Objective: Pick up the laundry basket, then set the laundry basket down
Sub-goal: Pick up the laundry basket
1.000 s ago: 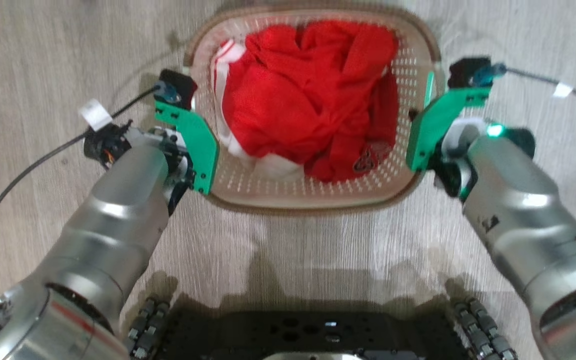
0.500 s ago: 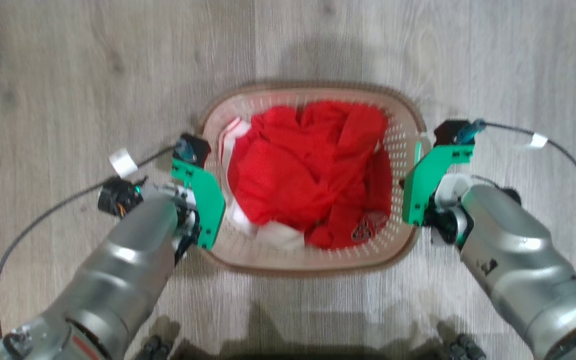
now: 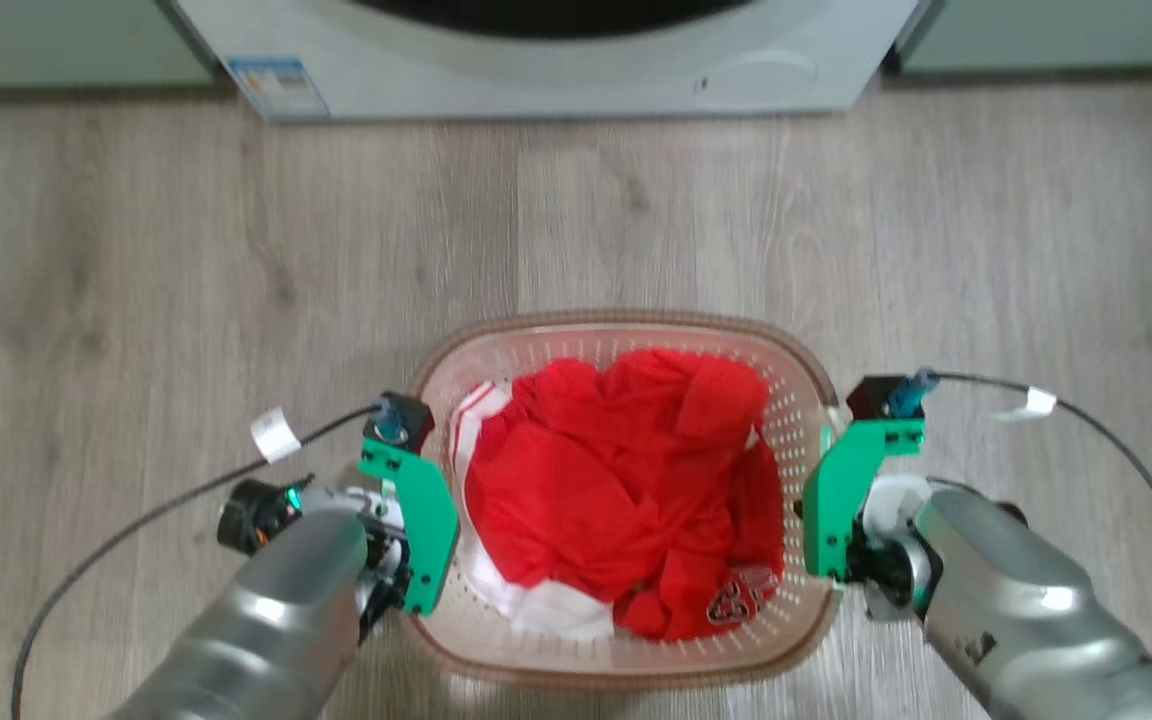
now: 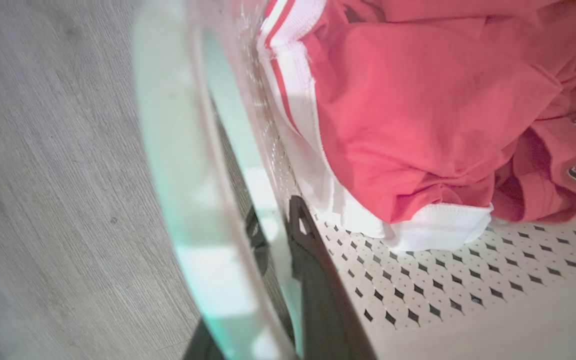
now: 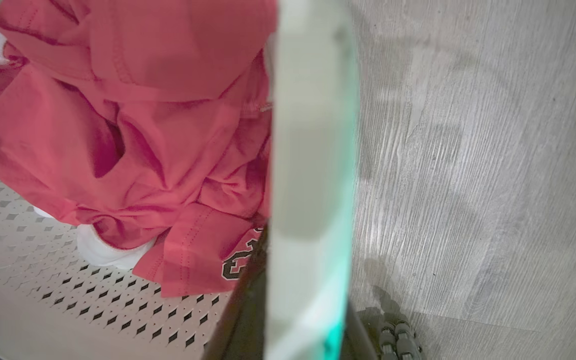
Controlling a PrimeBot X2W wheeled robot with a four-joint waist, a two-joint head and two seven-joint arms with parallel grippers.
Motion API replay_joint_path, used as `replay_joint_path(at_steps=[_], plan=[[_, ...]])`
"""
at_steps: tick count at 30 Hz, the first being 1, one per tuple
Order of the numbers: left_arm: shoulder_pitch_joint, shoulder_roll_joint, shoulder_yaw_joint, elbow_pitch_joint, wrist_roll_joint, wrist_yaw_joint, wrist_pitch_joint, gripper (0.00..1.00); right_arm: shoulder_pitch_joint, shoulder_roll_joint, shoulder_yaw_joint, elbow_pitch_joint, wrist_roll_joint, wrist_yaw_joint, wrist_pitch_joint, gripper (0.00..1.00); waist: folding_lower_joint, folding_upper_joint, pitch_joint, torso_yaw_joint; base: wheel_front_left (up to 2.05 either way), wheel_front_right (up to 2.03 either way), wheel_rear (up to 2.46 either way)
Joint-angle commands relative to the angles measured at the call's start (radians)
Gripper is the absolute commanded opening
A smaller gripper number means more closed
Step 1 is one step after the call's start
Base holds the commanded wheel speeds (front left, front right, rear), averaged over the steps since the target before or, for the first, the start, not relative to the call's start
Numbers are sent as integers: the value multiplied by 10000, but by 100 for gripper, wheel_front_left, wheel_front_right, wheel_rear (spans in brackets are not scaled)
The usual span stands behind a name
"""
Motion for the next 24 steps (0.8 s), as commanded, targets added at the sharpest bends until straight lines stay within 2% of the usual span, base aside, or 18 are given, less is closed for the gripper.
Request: replay_joint_path(at_steps=[1, 7, 13, 24], plan=[[102, 22, -92, -340, 68, -126, 8, 0, 67, 198, 174, -631, -82, 96, -112, 0, 1, -1, -632, 46, 0, 0, 0], [433, 22, -178, -492, -69, -124, 100, 0, 382, 118, 224, -940, -285, 96, -5, 0, 1, -1, -1393, 126, 0, 0, 0], [970, 22, -305, -1011, -391, -59, 755, 0, 1014, -23, -185, -1333, -407, 96, 233, 0, 1, -1, -1989, 331, 0, 0, 0], [1359, 22, -519, -1701, -654, 68, 1463, 0, 1581, 122, -964, -1579, -1095, 96, 593, 0, 1, -1, -2344, 535, 0, 0, 0]])
